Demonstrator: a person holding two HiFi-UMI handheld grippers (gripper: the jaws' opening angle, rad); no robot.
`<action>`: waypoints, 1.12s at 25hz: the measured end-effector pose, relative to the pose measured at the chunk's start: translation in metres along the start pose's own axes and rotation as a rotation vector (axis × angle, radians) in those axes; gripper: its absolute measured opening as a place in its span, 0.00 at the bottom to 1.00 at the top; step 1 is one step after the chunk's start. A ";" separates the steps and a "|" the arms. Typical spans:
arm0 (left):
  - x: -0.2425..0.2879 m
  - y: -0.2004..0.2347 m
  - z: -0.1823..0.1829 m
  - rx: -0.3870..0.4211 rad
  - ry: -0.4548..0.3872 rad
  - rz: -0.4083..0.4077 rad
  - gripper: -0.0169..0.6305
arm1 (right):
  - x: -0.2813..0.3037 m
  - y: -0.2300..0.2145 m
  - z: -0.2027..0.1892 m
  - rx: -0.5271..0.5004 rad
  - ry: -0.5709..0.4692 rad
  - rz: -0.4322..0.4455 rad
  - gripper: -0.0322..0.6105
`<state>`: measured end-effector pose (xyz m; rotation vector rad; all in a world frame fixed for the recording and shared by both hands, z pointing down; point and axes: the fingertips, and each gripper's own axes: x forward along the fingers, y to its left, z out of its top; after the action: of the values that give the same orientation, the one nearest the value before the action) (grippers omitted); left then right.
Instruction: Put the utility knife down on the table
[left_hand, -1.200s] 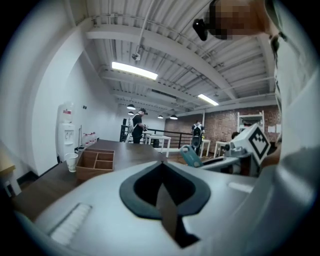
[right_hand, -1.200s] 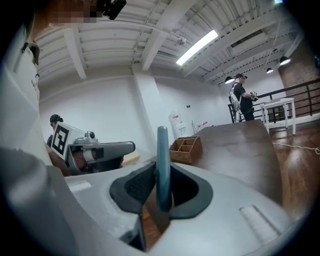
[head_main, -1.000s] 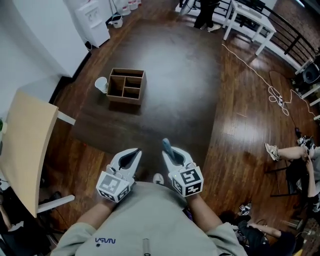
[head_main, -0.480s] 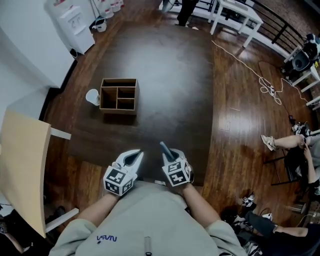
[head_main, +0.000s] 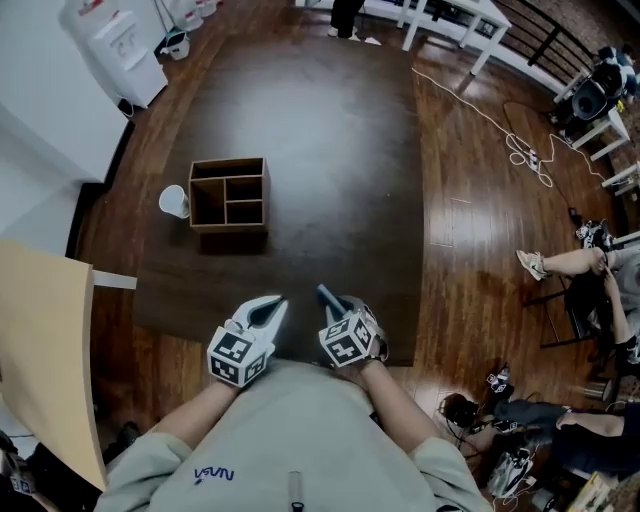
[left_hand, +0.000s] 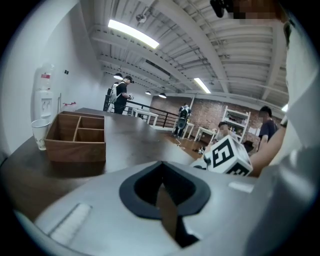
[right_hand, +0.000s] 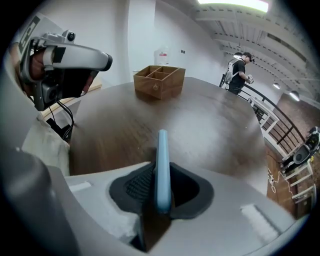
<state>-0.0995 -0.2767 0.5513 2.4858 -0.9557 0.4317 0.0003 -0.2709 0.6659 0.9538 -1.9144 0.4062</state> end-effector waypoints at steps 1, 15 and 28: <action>0.000 0.000 0.000 0.001 0.004 -0.006 0.03 | 0.000 0.001 -0.001 0.000 0.007 0.002 0.18; 0.006 -0.007 0.004 -0.002 -0.008 -0.053 0.03 | -0.023 -0.012 0.004 0.051 -0.027 -0.041 0.25; -0.032 -0.054 0.029 -0.080 -0.141 0.030 0.03 | -0.160 0.003 0.041 0.255 -0.523 0.060 0.05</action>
<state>-0.0814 -0.2375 0.4970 2.4582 -1.0453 0.2249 0.0169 -0.2221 0.5093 1.2638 -2.4065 0.4777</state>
